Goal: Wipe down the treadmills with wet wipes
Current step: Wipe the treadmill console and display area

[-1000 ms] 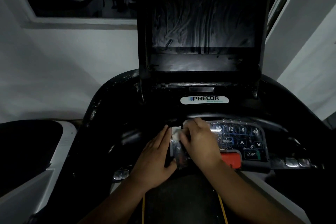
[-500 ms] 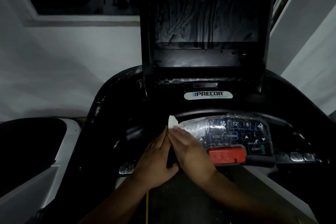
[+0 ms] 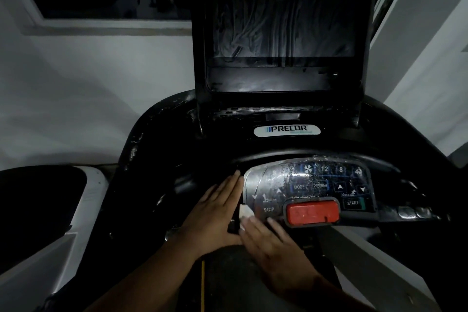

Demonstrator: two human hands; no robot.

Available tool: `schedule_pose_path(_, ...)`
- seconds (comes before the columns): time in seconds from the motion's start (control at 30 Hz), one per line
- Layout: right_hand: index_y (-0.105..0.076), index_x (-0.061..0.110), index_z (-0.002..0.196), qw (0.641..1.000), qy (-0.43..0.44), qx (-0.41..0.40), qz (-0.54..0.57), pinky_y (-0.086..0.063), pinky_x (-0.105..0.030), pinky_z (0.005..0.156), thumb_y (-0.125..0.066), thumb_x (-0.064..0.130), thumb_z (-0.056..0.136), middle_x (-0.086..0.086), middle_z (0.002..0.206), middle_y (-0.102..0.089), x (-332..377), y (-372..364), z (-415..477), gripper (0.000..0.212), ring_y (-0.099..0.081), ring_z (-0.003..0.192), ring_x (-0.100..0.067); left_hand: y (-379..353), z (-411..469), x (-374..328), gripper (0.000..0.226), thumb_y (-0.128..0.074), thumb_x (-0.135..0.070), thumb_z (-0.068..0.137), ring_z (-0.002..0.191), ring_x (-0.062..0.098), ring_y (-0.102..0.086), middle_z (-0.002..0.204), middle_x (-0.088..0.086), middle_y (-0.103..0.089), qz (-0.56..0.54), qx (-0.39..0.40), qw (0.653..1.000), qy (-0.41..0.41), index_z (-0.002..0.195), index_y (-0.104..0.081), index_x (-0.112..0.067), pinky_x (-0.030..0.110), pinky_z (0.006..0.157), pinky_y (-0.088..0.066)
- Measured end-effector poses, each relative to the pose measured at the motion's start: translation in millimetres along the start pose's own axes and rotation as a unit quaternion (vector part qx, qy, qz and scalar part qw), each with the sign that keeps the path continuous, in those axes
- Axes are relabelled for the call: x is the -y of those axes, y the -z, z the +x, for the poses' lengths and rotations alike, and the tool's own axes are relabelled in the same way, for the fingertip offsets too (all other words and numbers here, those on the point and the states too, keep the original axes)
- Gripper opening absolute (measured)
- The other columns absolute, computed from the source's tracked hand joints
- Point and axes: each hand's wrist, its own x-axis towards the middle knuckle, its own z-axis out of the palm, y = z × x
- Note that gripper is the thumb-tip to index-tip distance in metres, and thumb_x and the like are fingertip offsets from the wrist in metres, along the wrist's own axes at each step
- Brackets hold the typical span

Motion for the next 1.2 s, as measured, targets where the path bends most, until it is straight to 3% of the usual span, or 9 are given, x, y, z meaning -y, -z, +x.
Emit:
schedule_pose_path(0.1,-0.029,0.012,0.155,0.994,-0.102,-0.034,-0.012,-0.013,-0.049,0.121,-0.037,0.042,0.102,-0.009,0.164,-0.025,-27,11,16,0.062,-0.024,0.152,-0.022,3,-4,-3,0.135,-0.069,-0.066,0.081,0.139,0.002,0.044,0.149,-0.013,0.054,0.031,0.017,0.999,0.001,0.14,0.047,-0.027,0.025,0.116,0.021)
schedule_pose_path(0.2,-0.027,0.008,0.156,0.979,-0.194,-0.054,0.023,-0.013,-0.051,0.121,-0.036,0.044,0.103,-0.013,0.165,-0.02,-29,20,45,0.065,-0.018,0.154,-0.026,4,-1,-5,0.135,-0.069,-0.067,0.081,0.142,0.003,0.041,0.151,-0.013,0.051,0.025,0.002,1.0,0.005,0.14,0.045,-0.026,0.028,0.119,0.017)
schedule_pose_path(0.37,-0.03,0.013,0.156,0.997,-0.065,0.01,-0.028,-0.012,-0.05,0.12,-0.052,0.037,0.098,-0.005,0.165,-0.023,-11,0,-2,0.067,-0.022,0.152,-0.021,7,1,-3,0.133,-0.066,-0.069,0.081,0.143,0.004,0.039,0.15,-0.014,0.052,0.026,0.01,1.0,-0.002,0.138,0.047,-0.027,0.032,0.124,0.011)
schedule_pose_path(0.43,-0.024,0.015,0.157,0.99,-0.133,0.001,-0.045,-0.003,-0.05,0.122,-0.041,0.039,0.102,-0.005,0.165,-0.018,-42,13,4,0.062,-0.026,0.151,-0.021,8,1,-4,0.135,-0.067,-0.068,0.081,0.143,0.004,0.04,0.149,-0.013,0.053,0.027,0.01,1.0,0.0,0.138,0.048,-0.027,0.031,0.123,0.012)
schedule_pose_path(0.53,-0.019,0.014,0.157,0.967,-0.252,-0.023,0.01,-0.006,-0.052,0.123,-0.022,0.046,0.109,-0.007,0.166,-0.014,-60,35,40,0.059,-0.015,0.154,-0.023,10,4,-6,0.136,-0.067,-0.07,0.08,0.144,0.005,0.039,0.151,-0.012,0.052,0.032,0.008,0.999,-0.002,0.139,0.047,-0.027,0.03,0.122,0.013)
schedule_pose_path(0.7,-0.029,0.012,0.156,0.991,-0.132,-0.007,0.031,-0.017,-0.052,0.119,-0.035,0.041,0.105,-0.007,0.164,-0.025,-28,27,22,0.059,-0.023,0.152,-0.021,15,12,-5,0.134,-0.066,-0.074,0.078,0.146,0.006,0.034,0.155,-0.01,0.045,0.033,-0.01,0.999,-0.011,0.142,0.042,-0.025,0.032,0.124,0.012)
schedule_pose_path(0.9,-0.019,0.012,0.158,0.955,-0.292,-0.038,0.027,-0.001,-0.048,0.124,-0.023,0.041,0.11,-0.007,0.166,-0.013,-73,42,51,0.056,-0.008,0.155,-0.022,21,23,-11,0.14,-0.066,-0.077,0.075,0.144,0.008,0.038,0.152,-0.007,0.049,0.057,-0.002,0.998,-0.008,0.137,0.048,-0.024,0.031,0.119,0.02)
schedule_pose_path(1.07,-0.025,0.013,0.157,0.992,-0.12,0.018,-0.012,-0.014,-0.052,0.118,-0.034,0.041,0.104,-0.008,0.164,-0.022,-38,19,3,0.06,-0.026,0.151,-0.024,22,24,-13,0.139,-0.063,-0.079,0.075,0.143,0.01,0.04,0.152,-0.006,0.049,0.072,-0.004,0.997,-0.005,0.14,0.044,-0.021,0.033,0.12,0.02)
schedule_pose_path(1.2,-0.031,0.011,0.155,0.97,-0.24,-0.029,-0.009,-0.007,-0.049,0.122,-0.025,0.042,0.108,-0.008,0.163,-0.026,-76,39,14,0.057,-0.026,0.151,-0.022,20,31,-17,0.138,-0.059,-0.083,0.073,0.146,0.011,0.038,0.156,-0.003,0.045,0.082,-0.014,0.996,-0.02,0.15,0.037,-0.021,0.035,0.12,0.022)
